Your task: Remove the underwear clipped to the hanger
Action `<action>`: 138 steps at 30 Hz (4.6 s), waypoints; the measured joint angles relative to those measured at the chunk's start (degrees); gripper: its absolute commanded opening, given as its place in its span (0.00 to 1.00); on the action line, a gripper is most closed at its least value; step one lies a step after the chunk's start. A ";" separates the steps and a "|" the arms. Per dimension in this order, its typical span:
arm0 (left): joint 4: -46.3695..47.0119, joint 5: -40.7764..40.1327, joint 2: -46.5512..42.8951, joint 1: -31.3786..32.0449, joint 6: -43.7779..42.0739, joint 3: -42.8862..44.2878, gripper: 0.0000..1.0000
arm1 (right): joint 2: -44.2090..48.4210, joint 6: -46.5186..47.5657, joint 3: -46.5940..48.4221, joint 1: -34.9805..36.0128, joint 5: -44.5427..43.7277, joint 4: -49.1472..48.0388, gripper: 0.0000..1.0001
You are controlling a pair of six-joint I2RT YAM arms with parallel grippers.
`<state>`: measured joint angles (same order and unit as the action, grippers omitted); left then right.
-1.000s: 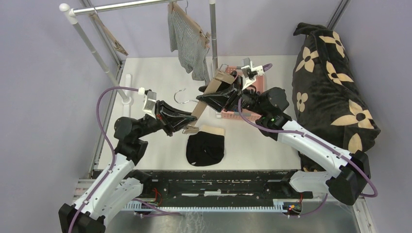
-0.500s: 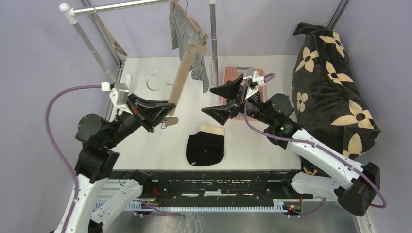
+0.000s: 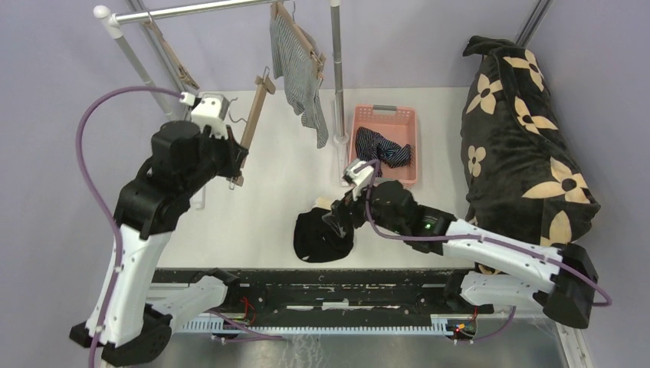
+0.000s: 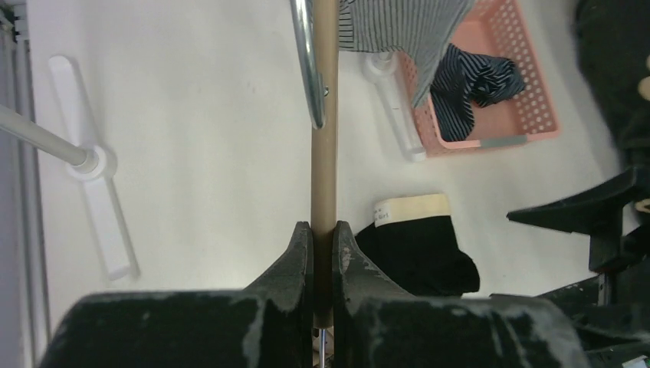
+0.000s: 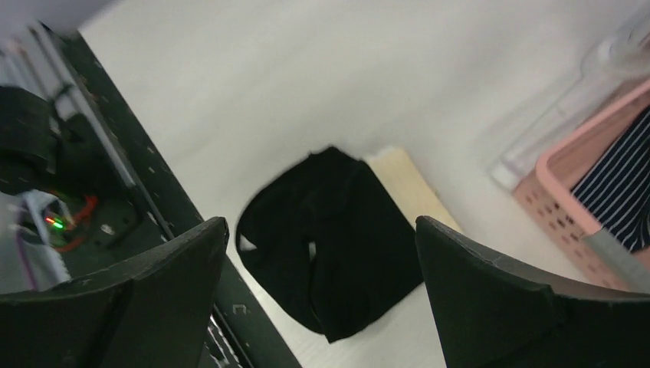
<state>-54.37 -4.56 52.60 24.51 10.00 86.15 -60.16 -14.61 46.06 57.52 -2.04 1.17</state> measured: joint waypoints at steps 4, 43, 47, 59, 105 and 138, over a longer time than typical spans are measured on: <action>-5.05 -3.32 9.40 0.00 -1.84 8.57 0.03 | -7.23 0.83 -2.01 4.28 -6.54 2.58 1.00; 4.61 -0.59 34.95 -17.11 -5.11 35.50 0.03 | -38.29 -1.60 -1.03 8.35 -7.23 -12.74 0.01; 8.28 -1.20 32.26 -17.75 -5.11 32.00 0.03 | -36.87 -1.62 -2.47 8.39 -7.72 -12.48 0.01; 12.11 -0.85 39.30 -20.46 -5.09 38.73 0.03 | -29.97 -1.60 -6.99 8.39 -9.73 -11.67 0.01; 22.80 7.43 33.00 -27.06 -2.67 19.32 0.73 | -28.00 -0.94 -6.97 9.53 -10.73 -10.34 0.01; 19.78 9.07 4.39 -27.02 -5.20 9.79 0.99 | -6.67 17.49 10.62 6.03 -34.10 1.90 0.01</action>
<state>-34.59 4.51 56.99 -2.50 4.80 95.94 -66.83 2.87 56.69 63.55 -36.14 3.07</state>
